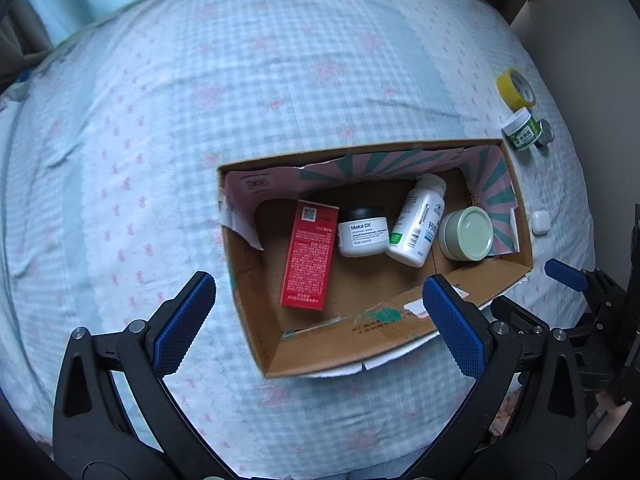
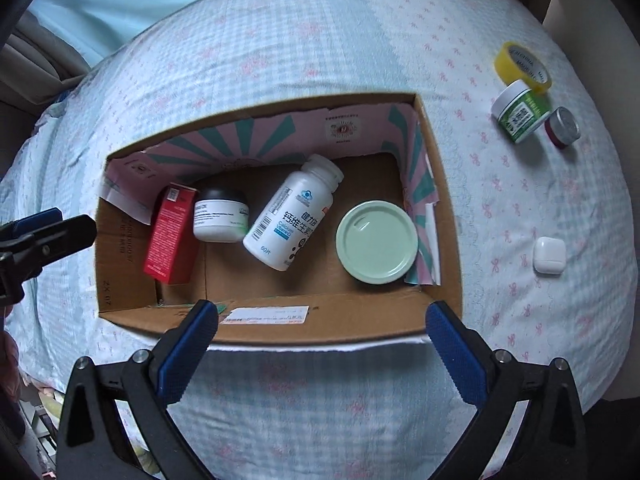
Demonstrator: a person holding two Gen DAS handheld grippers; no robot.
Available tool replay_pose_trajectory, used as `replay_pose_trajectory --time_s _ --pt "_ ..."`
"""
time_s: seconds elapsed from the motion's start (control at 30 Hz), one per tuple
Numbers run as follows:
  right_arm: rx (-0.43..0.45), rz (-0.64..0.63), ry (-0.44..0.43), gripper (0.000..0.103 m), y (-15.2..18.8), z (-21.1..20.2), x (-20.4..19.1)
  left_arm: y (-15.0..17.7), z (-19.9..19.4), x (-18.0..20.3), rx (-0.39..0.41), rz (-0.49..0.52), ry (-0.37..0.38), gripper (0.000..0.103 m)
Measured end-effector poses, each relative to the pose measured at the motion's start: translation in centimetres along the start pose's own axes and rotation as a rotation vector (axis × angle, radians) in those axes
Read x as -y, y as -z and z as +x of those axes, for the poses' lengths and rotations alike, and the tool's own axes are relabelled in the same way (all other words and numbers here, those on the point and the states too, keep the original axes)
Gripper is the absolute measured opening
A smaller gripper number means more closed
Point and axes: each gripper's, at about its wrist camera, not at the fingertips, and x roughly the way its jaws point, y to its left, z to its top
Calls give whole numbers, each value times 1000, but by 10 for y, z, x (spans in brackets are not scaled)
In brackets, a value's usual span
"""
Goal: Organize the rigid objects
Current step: 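Open both tools to release the red box and green jar into the box, then grasp the green-labelled white jar with the left tool while the right tool grasps the white earbud case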
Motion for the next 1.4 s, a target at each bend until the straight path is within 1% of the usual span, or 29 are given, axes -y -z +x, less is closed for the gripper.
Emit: replay_pose_trajectory --time_s 0.1,0.27,0.37,0.43,0.57,0.77,0.9,0.97,1.07,1.17,1.27,1.4 --pt "21 -8 11 103 6 -19 -3 10 -24 1 35 -13 -22 103" --pt "58 -19 17 103 16 -58 -8 29 -67 5 107 -44 -24 103" --pt "89 -22 30 103 25 -82 -12 42 -93 12 156 -44 -49 103" --pt "107 -13 20 103 31 -97 -12 51 -107 17 184 -43 -45 103" --pt "138 4 -7 103 41 -122 -11 64 -134 35 242 -25 -36 103" --pt "211 29 34 103 60 -164 6 75 -163 69 329 10 -34 103" --pt "240 44 52 103 70 -182 30 75 -173 92 363 5 -24 103" --pt "248 60 48 103 73 -188 47 73 -174 104 366 6 -15 103" --pt "262 87 40 103 77 -193 80 69 -172 131 378 5 -27 103" --pt "273 82 35 103 76 -195 115 64 -166 164 384 -15 -33 103" --pt "275 29 61 103 71 -193 152 53 -157 204 377 -36 -32 103" --pt "264 -4 31 103 63 -187 200 29 -142 255 366 -26 -46 103"
